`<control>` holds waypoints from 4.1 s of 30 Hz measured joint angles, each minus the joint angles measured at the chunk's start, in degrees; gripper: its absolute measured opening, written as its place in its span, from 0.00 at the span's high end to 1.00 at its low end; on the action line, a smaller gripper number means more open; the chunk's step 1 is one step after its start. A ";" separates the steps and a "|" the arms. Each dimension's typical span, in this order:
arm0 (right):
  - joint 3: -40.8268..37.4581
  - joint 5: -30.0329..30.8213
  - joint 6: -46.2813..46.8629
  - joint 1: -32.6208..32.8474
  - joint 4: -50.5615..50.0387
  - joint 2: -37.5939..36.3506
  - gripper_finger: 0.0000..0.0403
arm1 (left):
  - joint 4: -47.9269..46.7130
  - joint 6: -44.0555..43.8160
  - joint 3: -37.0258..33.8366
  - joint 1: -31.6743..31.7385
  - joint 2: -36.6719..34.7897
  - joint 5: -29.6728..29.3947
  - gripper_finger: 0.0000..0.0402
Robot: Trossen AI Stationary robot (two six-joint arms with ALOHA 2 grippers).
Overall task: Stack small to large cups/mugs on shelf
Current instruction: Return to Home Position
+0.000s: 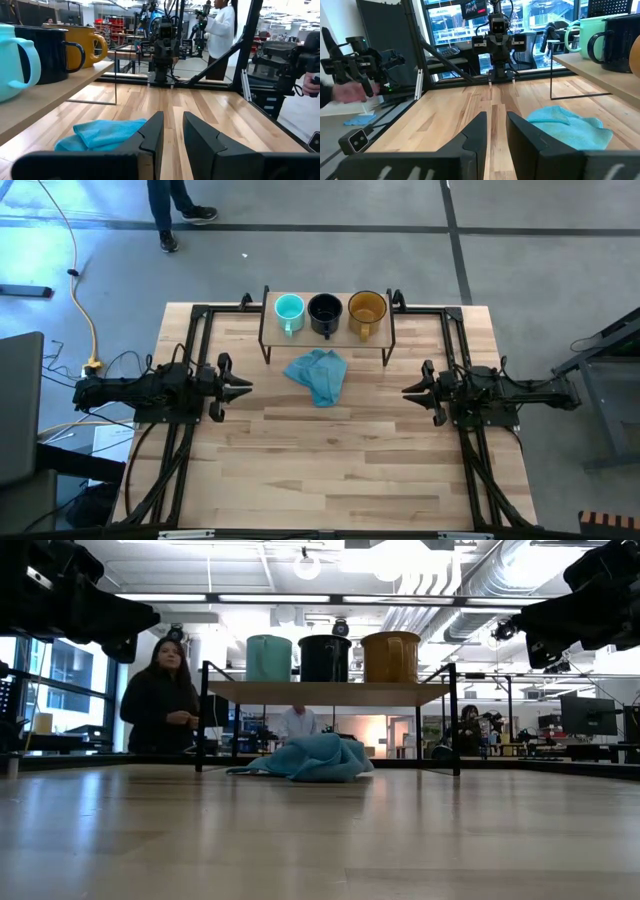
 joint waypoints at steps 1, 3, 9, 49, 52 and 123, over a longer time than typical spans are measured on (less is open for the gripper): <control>0.00 0.00 0.00 0.00 0.00 0.00 0.85 | 0.00 0.00 0.00 0.00 0.00 0.00 0.84; 0.00 0.00 0.00 0.00 0.00 0.00 0.85 | 0.00 0.00 0.00 0.00 0.00 0.00 0.84; 0.02 0.54 -1.80 0.00 -0.04 0.00 0.85 | 0.00 -0.02 0.00 0.00 0.00 0.00 0.84; 1.20 1.88 -14.64 0.00 -2.80 -0.07 0.85 | 0.00 -0.07 0.00 0.00 0.00 -0.03 0.84; 1.20 2.56 -14.02 0.00 -2.99 -0.07 0.85 | 0.00 -0.07 0.00 0.00 0.00 -0.02 0.84; 1.20 4.79 -13.07 0.00 -3.32 -0.07 0.85 | 0.00 -0.07 0.00 0.02 0.00 -0.04 0.84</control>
